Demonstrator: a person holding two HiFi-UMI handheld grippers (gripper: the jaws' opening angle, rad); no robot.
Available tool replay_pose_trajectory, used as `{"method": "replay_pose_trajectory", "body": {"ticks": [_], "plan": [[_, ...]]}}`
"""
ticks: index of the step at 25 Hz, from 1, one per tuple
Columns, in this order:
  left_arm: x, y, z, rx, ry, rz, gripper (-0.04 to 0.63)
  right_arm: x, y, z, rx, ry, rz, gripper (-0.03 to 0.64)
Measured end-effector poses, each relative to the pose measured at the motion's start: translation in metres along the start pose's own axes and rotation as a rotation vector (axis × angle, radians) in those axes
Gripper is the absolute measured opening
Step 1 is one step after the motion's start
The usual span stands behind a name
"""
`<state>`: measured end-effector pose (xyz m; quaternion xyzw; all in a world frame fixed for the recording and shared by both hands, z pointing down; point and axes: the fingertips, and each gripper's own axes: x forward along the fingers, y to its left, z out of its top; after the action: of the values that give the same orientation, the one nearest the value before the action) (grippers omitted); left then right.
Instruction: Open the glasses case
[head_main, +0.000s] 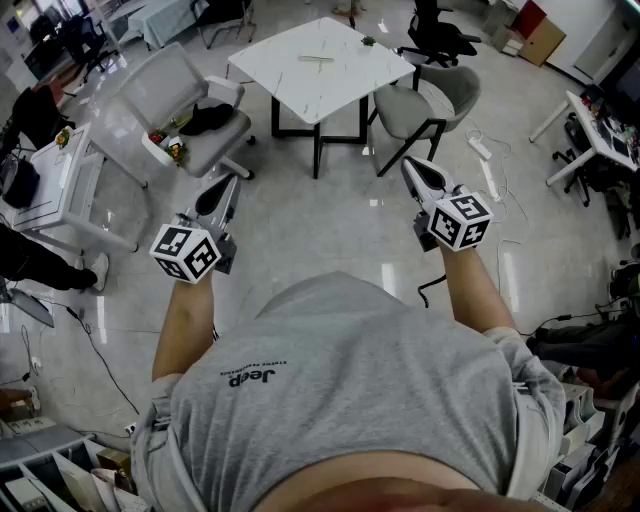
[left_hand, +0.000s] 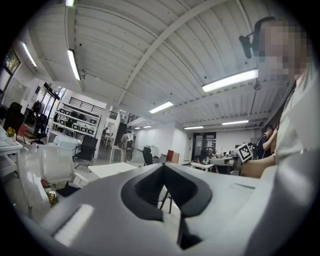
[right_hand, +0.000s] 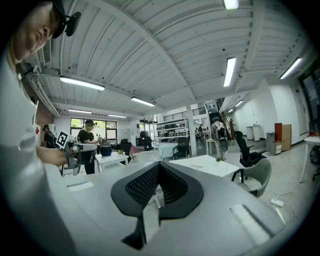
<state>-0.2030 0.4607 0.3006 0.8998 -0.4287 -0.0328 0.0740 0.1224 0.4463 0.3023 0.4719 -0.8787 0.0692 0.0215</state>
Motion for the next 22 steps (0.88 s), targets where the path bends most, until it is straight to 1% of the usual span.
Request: {"method": "replay_pose_trajectory", "body": {"ticks": [8,17,22], "plan": [[0.008,0.002,-0.003,-0.006,-0.004,0.005,0.049,0.008,-0.007,0.005,-0.011,-0.003,0.006,-0.003],[0.017,-0.008,-0.003,-0.008,-0.007,0.003,0.049,0.003,-0.018,0.007,-0.025,-0.005,0.0,-0.003],[0.027,-0.018,-0.004,-0.006,-0.006,0.005,0.049,-0.002,-0.031,0.009,0.018,-0.028,0.026,-0.003]]}}
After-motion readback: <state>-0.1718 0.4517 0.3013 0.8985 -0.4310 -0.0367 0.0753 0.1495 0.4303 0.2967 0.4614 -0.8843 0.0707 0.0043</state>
